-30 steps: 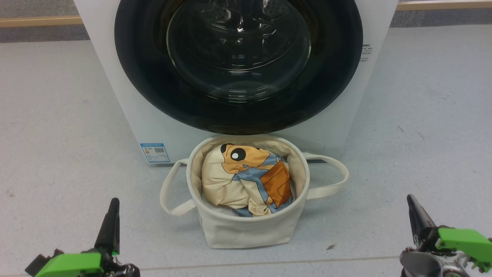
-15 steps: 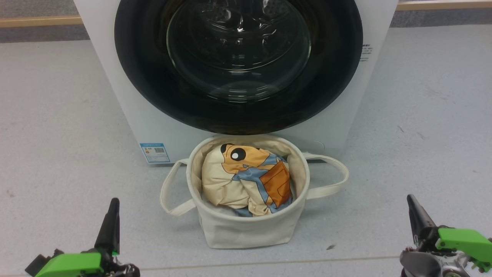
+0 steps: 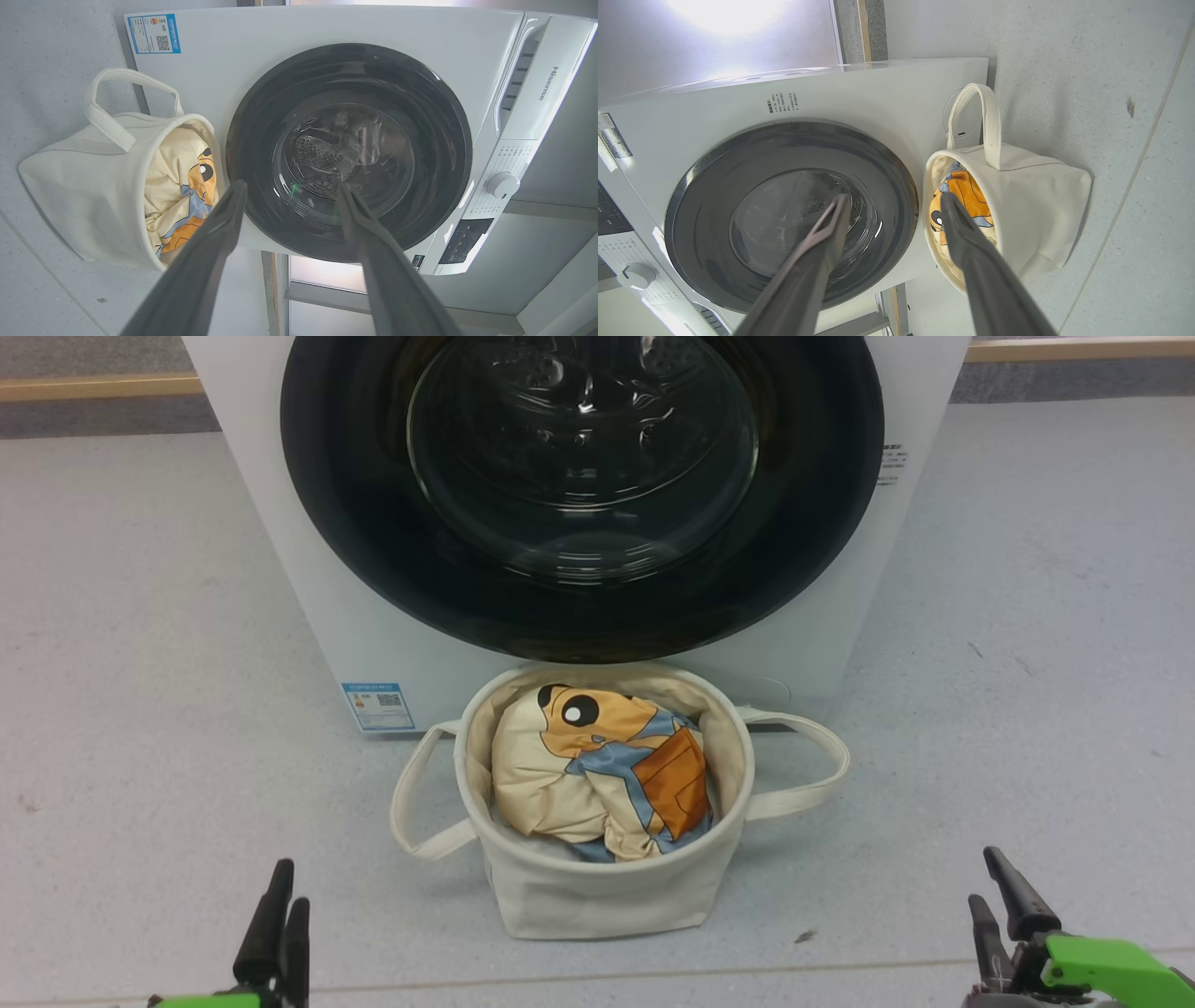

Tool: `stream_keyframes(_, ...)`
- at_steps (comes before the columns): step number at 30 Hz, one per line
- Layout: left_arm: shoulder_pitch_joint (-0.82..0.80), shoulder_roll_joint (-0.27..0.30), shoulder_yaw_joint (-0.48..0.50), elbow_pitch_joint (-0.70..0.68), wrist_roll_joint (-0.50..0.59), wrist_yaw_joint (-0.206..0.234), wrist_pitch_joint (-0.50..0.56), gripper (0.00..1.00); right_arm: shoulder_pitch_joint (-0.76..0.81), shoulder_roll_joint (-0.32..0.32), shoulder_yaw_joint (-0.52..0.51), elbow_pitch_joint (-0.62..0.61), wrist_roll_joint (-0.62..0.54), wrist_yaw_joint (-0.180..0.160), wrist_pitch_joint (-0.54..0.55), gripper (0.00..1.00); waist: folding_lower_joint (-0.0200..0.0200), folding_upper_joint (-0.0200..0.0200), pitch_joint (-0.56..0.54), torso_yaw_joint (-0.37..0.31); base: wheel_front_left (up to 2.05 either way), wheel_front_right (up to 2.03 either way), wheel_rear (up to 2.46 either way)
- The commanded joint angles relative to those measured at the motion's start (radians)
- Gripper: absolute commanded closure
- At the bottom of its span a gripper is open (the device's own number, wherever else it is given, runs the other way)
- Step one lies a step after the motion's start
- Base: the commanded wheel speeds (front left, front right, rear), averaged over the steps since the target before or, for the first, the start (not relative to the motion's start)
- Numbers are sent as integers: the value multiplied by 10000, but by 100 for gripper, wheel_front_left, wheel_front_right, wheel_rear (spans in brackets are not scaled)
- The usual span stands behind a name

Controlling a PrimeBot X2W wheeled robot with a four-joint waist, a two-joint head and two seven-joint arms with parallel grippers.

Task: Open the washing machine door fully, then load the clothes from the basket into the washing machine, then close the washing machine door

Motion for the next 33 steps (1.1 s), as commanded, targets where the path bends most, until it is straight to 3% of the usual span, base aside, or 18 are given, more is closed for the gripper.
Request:
stream_keyframes(1, -565, 125, 80, -236, 23, 40, -75, 0, -515, -42, 57, -256, -4, 0, -134, 0, 0, 0, -15, 11, 0, 0, 0)
stream_keyframes(12, -911, 252, 97, -81, 167, 41, -179, 0, -831, -62, 222, -334, -41, 0, -453, 0, -17, 0, -13, 57, 0, 0, 0)
stream_keyframes(20, -1067, 470, -116, -93, 724, -2, -493, 0, -1029, -174, 414, -486, -887, 0, -663, 0, -18, 0, -17, 94, 0, 0, 0)
stream_keyframes(33, -1205, 933, -580, -701, 3997, 46, -1141, 0, -1282, -263, 1114, -1027, -4036, 0, -1043, 0, -18, 0, 38, 189, 0, 0, 0)
